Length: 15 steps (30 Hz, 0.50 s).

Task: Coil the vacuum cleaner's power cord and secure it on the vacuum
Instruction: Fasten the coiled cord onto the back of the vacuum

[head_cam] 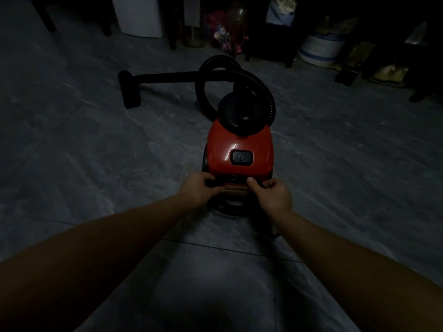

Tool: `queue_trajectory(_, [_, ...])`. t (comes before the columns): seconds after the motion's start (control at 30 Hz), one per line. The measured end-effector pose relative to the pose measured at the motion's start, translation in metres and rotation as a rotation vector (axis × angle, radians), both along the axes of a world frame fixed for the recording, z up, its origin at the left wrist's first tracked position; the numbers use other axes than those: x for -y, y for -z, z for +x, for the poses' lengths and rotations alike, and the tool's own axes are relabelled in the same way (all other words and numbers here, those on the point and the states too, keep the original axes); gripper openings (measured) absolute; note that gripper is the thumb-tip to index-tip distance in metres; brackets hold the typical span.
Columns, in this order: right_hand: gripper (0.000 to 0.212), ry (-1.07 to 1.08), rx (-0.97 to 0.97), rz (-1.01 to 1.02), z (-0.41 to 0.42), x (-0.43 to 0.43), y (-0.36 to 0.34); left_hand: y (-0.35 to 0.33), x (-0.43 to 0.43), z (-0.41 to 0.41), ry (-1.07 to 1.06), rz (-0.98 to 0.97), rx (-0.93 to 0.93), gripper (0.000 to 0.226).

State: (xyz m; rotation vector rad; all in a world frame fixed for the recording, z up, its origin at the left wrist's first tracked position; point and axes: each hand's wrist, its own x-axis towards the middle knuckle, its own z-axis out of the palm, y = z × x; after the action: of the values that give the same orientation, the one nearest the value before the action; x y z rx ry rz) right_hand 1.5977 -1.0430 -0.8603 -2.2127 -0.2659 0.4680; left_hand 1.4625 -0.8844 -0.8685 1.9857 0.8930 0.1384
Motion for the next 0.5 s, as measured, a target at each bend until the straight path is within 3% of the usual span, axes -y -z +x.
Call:
queue_trajectory(0.3, [0.028,0.001,-0.198,0.152,0.018,0.004,0.011,-0.002,0.008,-0.003,-0.003,0.038,0.017,0.033])
queue_trajectory(0.5, [0.029,0.017,-0.215,0.182,0.016,0.004,0.01,-0.006,0.014,-0.007,0.053,0.292,-0.061,0.044])
